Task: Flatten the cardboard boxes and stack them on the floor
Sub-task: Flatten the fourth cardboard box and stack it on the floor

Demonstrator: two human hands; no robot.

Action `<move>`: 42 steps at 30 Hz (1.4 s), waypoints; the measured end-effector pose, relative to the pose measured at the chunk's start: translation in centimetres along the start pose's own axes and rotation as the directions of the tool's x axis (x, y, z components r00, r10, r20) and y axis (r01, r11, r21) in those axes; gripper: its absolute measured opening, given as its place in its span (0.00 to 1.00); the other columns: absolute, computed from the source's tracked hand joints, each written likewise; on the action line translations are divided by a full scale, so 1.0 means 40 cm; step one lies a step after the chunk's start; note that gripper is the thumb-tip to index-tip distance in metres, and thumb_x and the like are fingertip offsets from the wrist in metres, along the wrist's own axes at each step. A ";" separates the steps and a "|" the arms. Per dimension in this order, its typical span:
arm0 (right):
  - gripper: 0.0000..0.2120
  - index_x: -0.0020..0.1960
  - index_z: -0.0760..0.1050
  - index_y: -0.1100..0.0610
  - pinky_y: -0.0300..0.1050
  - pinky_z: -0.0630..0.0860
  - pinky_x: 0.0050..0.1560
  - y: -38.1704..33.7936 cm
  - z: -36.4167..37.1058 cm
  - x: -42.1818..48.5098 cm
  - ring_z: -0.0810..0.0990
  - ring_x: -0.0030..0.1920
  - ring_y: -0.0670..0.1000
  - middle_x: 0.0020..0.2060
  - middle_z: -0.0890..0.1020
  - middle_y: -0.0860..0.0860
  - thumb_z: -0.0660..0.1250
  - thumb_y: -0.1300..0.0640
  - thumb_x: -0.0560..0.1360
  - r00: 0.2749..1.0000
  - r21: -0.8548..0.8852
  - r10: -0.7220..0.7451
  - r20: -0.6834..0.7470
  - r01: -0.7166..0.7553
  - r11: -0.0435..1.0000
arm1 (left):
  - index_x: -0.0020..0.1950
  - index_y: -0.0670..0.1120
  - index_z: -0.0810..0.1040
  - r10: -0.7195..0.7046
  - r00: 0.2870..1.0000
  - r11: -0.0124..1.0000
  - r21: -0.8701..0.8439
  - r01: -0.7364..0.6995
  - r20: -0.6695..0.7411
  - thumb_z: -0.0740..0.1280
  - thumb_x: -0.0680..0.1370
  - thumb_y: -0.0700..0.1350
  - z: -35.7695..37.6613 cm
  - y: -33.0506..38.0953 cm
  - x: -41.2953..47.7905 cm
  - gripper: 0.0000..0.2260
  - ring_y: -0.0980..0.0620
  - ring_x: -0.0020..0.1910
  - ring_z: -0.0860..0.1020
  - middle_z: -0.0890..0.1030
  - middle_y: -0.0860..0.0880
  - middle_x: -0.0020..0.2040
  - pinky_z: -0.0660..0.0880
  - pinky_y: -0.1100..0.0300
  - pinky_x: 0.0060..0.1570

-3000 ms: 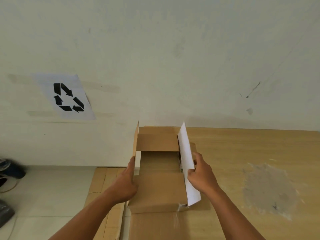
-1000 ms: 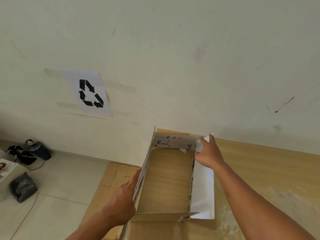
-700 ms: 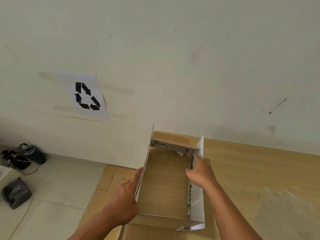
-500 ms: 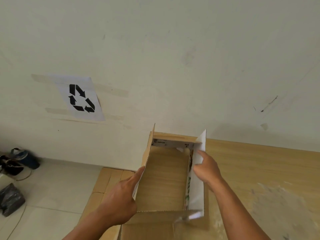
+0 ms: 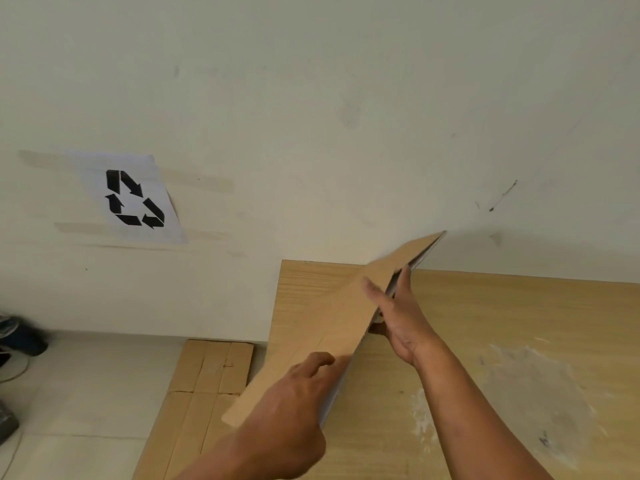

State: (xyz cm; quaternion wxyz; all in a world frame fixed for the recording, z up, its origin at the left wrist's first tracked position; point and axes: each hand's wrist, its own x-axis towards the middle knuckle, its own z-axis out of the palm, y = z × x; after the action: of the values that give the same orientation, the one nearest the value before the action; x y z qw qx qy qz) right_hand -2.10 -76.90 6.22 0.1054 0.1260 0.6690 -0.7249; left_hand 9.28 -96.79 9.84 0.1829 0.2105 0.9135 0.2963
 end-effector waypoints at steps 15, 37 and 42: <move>0.36 0.74 0.66 0.45 0.56 0.79 0.59 0.026 -0.091 -0.121 0.83 0.58 0.56 0.59 0.83 0.51 0.61 0.76 0.74 0.986 -0.025 -0.126 -0.112 0.123 0.992 | 0.81 0.55 0.54 -0.209 0.976 0.945 -0.270 0.186 -0.062 0.59 0.81 0.59 0.048 -0.127 0.158 0.29 0.48 0.76 0.62 0.60 0.49 0.79 0.62 0.51 0.72; 0.34 0.73 0.68 0.48 0.46 0.78 0.54 0.256 -0.225 0.022 0.81 0.54 0.48 0.55 0.82 0.47 0.63 0.76 0.75 0.946 -0.044 0.288 -0.149 -0.297 0.954 | 0.72 0.51 0.68 -0.616 0.726 0.067 -0.897 0.436 0.307 0.65 0.79 0.32 0.184 -0.408 0.244 0.25 0.41 0.58 0.79 0.80 0.42 0.60 0.78 0.47 0.55; 0.32 0.72 0.71 0.50 0.44 0.78 0.46 0.312 -0.279 0.045 0.82 0.51 0.50 0.50 0.83 0.48 0.62 0.75 0.74 0.890 -0.200 0.351 -0.291 -0.415 0.888 | 0.79 0.51 0.59 -0.613 0.728 0.276 -0.780 0.561 0.307 0.69 0.77 0.36 0.236 -0.394 0.297 0.34 0.47 0.54 0.80 0.81 0.47 0.55 0.77 0.45 0.61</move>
State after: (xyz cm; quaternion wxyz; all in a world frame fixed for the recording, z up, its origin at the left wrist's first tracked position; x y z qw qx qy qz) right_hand 0.69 -66.80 -6.96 0.1786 0.3309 0.7264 -0.5753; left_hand -0.77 -98.14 -9.53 0.3306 -0.2628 0.6705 0.6100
